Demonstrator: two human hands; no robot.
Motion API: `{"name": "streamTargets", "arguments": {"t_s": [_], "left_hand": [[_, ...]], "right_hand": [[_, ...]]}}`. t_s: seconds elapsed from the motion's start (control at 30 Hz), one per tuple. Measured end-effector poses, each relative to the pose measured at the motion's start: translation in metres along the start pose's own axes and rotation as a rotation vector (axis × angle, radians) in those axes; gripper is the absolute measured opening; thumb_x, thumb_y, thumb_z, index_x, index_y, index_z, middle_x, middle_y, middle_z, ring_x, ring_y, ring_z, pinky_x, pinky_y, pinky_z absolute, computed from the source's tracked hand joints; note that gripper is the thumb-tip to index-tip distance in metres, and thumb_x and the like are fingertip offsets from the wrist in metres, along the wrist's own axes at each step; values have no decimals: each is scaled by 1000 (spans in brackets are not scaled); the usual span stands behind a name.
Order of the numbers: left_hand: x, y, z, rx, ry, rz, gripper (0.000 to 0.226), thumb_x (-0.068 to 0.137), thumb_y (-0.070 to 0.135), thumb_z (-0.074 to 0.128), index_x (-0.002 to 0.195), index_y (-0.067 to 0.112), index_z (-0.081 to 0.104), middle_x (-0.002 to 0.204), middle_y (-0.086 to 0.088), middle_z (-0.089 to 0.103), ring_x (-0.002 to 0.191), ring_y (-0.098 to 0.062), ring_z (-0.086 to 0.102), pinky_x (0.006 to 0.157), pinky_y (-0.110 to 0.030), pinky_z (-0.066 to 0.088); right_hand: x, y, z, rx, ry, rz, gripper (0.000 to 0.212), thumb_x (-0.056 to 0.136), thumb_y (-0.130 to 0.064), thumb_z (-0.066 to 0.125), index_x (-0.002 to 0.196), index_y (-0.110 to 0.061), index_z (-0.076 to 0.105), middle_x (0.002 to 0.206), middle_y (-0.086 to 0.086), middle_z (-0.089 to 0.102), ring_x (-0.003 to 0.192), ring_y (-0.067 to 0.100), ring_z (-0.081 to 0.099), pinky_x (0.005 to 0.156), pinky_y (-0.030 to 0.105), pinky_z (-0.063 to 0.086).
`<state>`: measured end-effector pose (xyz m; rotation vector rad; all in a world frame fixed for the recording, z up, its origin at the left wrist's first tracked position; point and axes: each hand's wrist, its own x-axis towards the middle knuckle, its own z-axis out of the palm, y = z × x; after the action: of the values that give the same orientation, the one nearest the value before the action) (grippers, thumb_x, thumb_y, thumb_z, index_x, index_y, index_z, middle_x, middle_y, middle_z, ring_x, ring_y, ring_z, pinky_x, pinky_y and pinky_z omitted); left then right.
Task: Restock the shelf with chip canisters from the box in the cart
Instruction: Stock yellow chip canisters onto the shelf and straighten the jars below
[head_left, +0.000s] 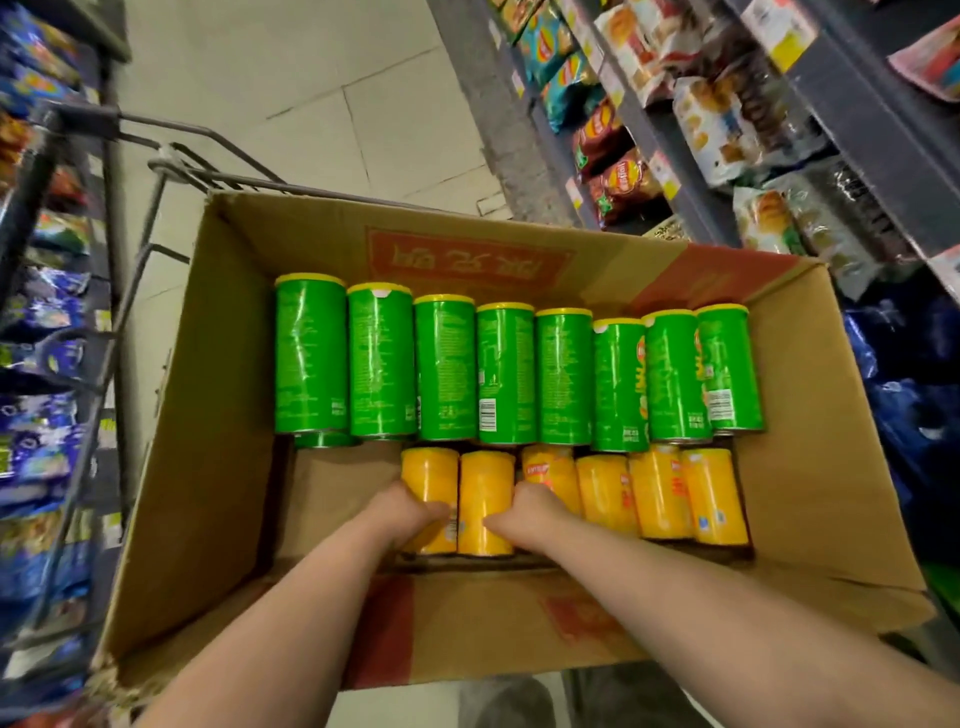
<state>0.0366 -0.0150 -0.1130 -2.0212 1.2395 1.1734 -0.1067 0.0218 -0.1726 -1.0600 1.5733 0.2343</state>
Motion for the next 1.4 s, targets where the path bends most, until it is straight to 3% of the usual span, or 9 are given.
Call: {"name": "streamTargets", "arguments": {"t_s": [0.27, 0.47, 0.67, 0.83, 0.97, 1.07, 1.17, 1.3, 1.4], "left_hand": [[10, -12, 2, -98, 24, -39, 75, 76, 38, 77, 136, 10, 40, 135, -12, 52, 120, -29, 52, 97, -35, 44], [5, -8, 0, -92, 25, -46, 69, 83, 40, 68, 139, 10, 39, 139, -13, 47, 124, -29, 49, 95, -33, 40], [-7, 3, -3, -178, -19, -43, 63, 84, 46, 61, 132, 8, 48, 131, -15, 54, 111, -30, 57, 81, -31, 45], [-32, 10, -4, -185, -25, 38, 68, 84, 42, 61, 136, 4, 41, 132, -15, 51, 107, -28, 56, 77, -29, 45], [-53, 6, -8, -193, -7, 115, 77, 80, 45, 65, 139, 5, 35, 131, -15, 48, 110, -30, 55, 80, -31, 47], [-69, 2, -9, -282, 4, 191, 72, 79, 44, 68, 132, 8, 38, 114, -11, 52, 96, -27, 58, 73, -34, 51], [-84, -5, -8, -329, 58, 326, 63, 77, 44, 71, 124, 11, 44, 112, -9, 58, 95, -25, 62, 79, -36, 54], [-108, -17, -11, -371, 114, 481, 54, 78, 40, 73, 118, 15, 47, 110, -7, 59, 97, -24, 61, 86, -37, 52], [-126, -29, -15, -381, 146, 571, 61, 78, 40, 73, 126, 14, 45, 108, -4, 56, 96, -22, 59, 85, -35, 50]], "right_hand": [[10, -6, 21, 310, -28, 88, 105, 78, -45, 73, 149, -4, 8, 149, 13, 33, 134, 30, 39, 107, 35, 37], [2, -5, 18, 439, -94, 136, 90, 77, -51, 70, 144, -9, 27, 141, 10, 42, 126, 28, 46, 102, 38, 42], [-24, -5, -4, 537, -49, 186, 76, 83, -47, 60, 143, -12, 29, 133, 8, 46, 113, 27, 53, 86, 36, 52], [-55, -2, -15, 564, 22, 202, 76, 82, -49, 59, 142, -13, 30, 129, 9, 49, 107, 26, 56, 68, 28, 46], [-84, -1, -20, 598, 84, 177, 76, 81, -50, 61, 141, -13, 32, 135, 9, 47, 116, 28, 52, 90, 36, 48], [-107, -3, -21, 639, 161, 120, 69, 83, -43, 64, 137, -12, 36, 128, 9, 51, 108, 24, 54, 88, 33, 46], [-127, -6, -19, 658, 287, 62, 66, 81, -39, 67, 133, -10, 38, 111, 4, 49, 97, 19, 50, 84, 28, 43], [-157, -11, -14, 687, 371, 8, 65, 80, -38, 68, 132, -12, 37, 109, 4, 50, 97, 21, 52, 81, 29, 42], [-185, -15, -6, 705, 423, -58, 66, 83, -37, 67, 134, -13, 34, 113, 5, 50, 98, 20, 51, 83, 29, 41]]}}
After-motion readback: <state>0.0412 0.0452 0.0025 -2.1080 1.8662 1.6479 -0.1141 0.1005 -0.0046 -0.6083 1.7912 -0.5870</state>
